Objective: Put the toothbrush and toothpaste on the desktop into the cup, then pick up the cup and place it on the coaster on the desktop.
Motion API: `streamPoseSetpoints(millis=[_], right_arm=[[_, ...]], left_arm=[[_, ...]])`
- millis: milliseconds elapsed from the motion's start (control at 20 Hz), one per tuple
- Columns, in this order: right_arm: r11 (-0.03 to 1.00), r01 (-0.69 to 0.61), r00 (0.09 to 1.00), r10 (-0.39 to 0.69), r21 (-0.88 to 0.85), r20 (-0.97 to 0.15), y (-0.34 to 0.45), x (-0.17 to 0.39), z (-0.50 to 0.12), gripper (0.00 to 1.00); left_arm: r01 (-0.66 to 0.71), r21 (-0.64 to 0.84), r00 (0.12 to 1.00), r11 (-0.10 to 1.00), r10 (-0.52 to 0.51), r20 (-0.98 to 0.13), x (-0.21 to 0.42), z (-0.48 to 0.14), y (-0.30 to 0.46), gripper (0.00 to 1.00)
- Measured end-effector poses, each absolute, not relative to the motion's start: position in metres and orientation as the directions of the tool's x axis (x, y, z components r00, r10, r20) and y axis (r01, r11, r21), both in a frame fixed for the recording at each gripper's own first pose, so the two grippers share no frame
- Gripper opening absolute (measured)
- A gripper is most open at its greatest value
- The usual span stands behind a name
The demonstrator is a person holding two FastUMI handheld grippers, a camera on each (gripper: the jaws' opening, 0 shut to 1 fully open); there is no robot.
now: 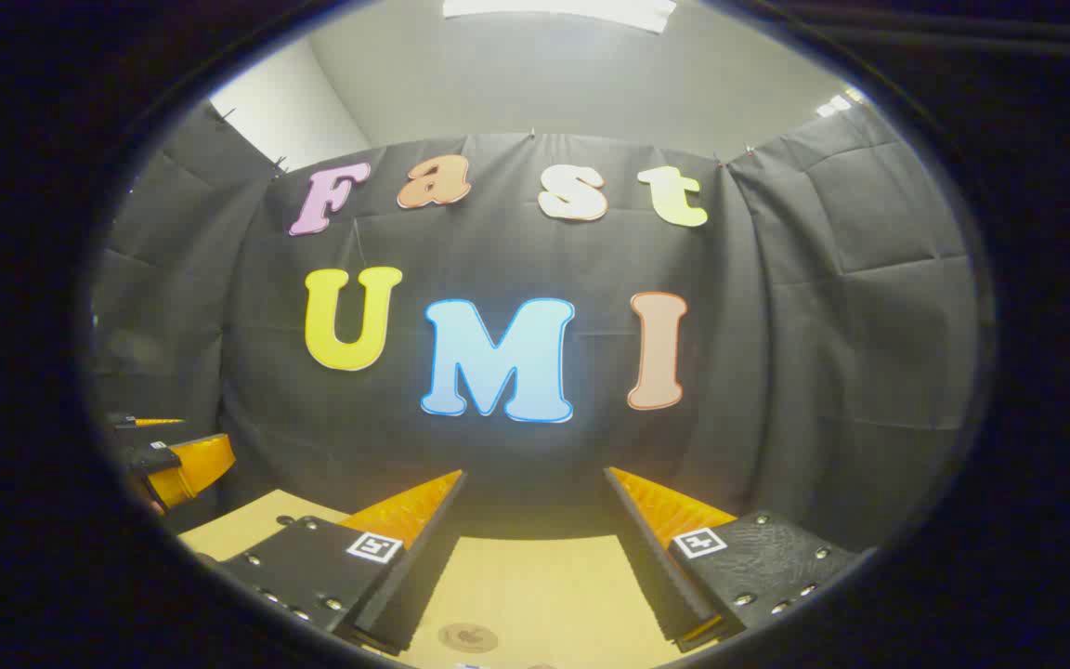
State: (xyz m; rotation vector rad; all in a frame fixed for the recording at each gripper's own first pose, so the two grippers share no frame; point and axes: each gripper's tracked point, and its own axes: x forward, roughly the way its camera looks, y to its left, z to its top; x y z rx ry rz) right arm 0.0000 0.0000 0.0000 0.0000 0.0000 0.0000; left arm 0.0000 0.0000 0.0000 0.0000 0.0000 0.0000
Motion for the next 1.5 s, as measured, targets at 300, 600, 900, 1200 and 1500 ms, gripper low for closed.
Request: streamPoseSetpoints(millis=[300,600,900,1200,1500], right_arm=[[0.999,-0.033,0.995,0.034,0.020,-0.092,0.004,0.011,-0.026,0.91],[0.999,-0.037,0.987,0.039,0.016,-0.154,-0.002,0.016,-0.045,0.91],[0.997,-0.071,0.979,0.075,0.031,-0.191,0.003,0.019,-0.056,0.91],[0.994,-0.093,0.937,0.107,0.057,-0.332,0.016,0.016,-0.101,0.91],[0.992,-0.105,0.837,0.126,0.070,-0.532,0.022,-0.007,-0.165,0.92]], left_arm=[[0.029,-0.024,0.997,0.999,-0.031,-0.072,0.019,-0.024,-0.013,0.94],[0.050,-0.029,0.995,0.998,-0.052,-0.089,0.028,-0.031,-0.025,0.94],[0.045,-0.034,0.989,0.998,-0.049,-0.139,0.030,-0.046,-0.026,0.94],[0.050,-0.055,0.957,0.997,-0.063,-0.282,0.026,-0.094,-0.028,0.94],[0.029,-0.069,0.875,0.997,-0.058,-0.481,0.006,-0.169,-0.023,0.95]])
